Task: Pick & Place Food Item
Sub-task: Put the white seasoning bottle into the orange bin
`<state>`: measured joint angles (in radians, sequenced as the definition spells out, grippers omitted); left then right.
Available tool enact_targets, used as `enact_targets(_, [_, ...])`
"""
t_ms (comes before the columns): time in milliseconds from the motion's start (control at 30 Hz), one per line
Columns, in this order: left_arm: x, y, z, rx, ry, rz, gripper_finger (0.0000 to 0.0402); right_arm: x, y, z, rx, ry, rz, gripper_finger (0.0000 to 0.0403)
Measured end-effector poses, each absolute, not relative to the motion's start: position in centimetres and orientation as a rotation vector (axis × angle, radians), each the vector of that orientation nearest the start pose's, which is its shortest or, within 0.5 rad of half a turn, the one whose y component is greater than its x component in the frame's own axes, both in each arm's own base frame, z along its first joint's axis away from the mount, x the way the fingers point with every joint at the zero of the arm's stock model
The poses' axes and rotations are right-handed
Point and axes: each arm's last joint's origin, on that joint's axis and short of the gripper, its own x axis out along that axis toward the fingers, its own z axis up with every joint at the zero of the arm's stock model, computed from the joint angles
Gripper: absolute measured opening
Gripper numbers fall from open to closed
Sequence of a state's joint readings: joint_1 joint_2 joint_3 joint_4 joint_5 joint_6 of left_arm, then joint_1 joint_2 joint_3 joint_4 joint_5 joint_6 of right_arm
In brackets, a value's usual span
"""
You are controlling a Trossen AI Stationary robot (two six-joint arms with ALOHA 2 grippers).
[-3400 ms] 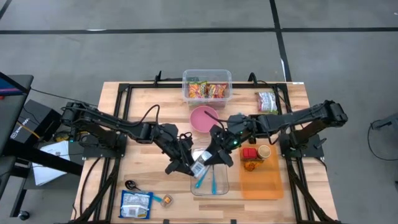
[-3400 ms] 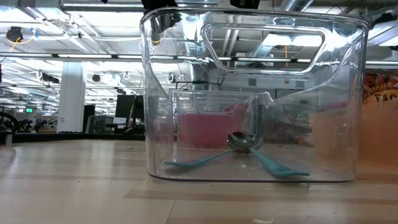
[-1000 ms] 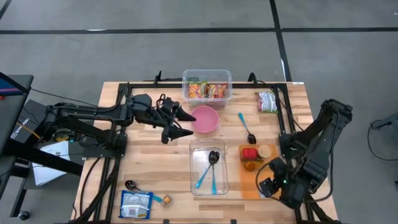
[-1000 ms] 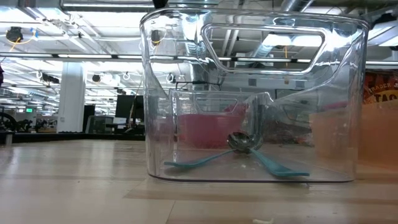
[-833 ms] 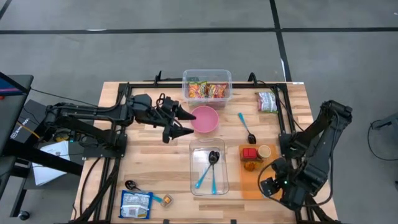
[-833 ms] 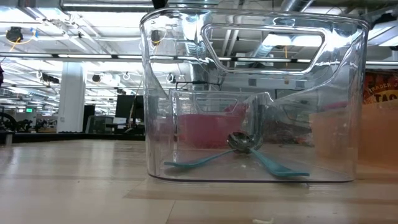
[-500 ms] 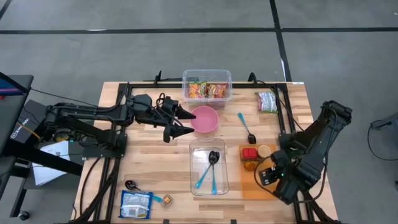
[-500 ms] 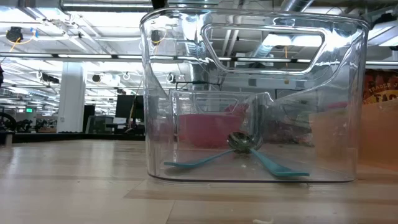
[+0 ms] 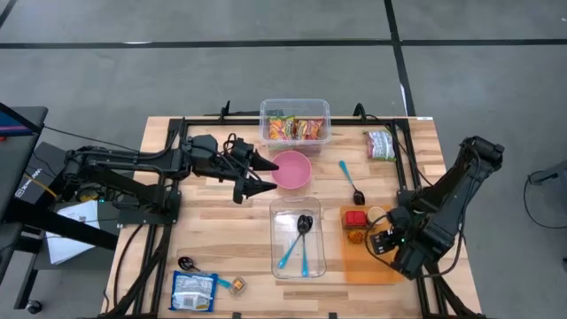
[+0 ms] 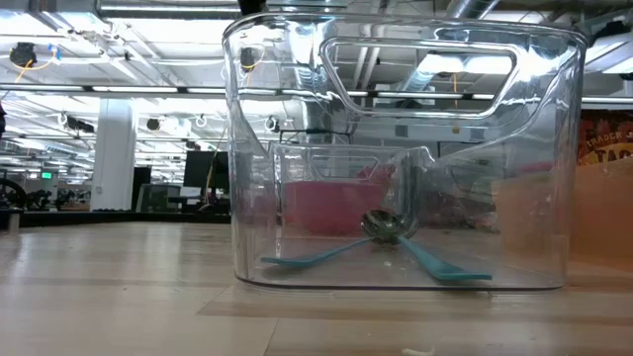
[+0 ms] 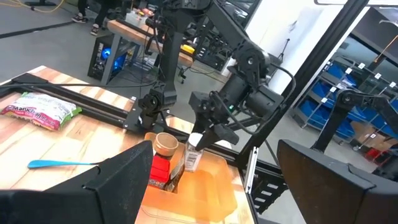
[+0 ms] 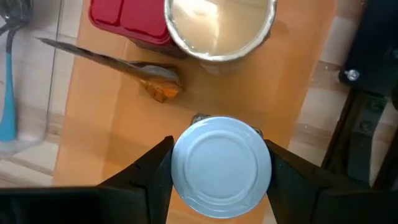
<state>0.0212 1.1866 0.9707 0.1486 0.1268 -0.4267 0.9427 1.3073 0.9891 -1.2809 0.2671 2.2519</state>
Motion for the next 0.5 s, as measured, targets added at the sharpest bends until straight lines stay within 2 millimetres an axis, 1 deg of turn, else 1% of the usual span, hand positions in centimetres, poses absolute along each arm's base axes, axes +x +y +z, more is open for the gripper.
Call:
enact_targets(233, [27.0,0.3,34.8,-0.438,0.084,-0.066,0.0337,12.0,15.3,22.4,0.958,1.029,-0.96,0.0195])
enact_targets(500, [27.0,0.3,34.8,-0.452,0.082,-0.056,0.0337,12.0,15.1,21.6,0.951,0.994,-0.958,0.0195])
